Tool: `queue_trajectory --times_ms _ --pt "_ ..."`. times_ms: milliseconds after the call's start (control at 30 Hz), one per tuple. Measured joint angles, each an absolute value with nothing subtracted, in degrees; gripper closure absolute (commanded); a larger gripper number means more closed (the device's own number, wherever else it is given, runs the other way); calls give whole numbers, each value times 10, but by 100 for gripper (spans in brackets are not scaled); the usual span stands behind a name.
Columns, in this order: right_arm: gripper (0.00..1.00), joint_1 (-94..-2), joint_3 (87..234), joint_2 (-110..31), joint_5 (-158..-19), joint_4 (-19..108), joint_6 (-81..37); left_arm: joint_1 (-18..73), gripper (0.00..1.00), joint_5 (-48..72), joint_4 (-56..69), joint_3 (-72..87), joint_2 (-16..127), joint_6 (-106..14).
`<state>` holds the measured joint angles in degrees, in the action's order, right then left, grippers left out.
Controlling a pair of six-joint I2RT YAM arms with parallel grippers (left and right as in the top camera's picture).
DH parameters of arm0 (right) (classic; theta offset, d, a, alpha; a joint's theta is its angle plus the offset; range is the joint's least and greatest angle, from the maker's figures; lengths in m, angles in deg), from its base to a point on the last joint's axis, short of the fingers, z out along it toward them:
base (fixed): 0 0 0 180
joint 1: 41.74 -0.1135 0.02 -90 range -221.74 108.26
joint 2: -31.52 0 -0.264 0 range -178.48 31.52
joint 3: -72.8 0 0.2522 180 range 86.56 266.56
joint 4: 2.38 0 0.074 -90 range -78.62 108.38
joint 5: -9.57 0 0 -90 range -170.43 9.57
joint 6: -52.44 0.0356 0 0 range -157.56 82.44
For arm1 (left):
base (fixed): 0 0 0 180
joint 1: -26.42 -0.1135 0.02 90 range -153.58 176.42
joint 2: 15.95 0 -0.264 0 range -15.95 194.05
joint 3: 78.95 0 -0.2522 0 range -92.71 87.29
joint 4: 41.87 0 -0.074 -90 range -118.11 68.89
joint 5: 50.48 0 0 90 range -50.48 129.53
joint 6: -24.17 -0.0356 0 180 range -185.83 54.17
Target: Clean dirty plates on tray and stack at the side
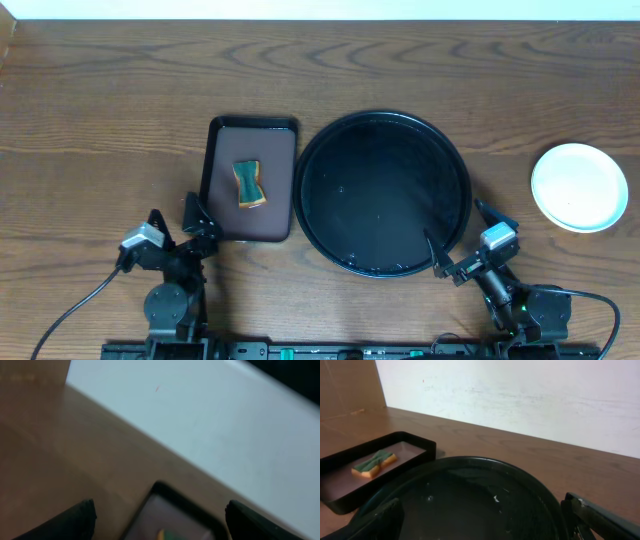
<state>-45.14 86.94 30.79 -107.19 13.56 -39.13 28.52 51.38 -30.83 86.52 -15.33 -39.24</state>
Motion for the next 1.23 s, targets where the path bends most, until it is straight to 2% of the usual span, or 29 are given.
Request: queue_trajectory --times_ms 1233 --pt "1 -451 869 308 -1072 136 -391 289 16 517 -277 862 -154 -386"
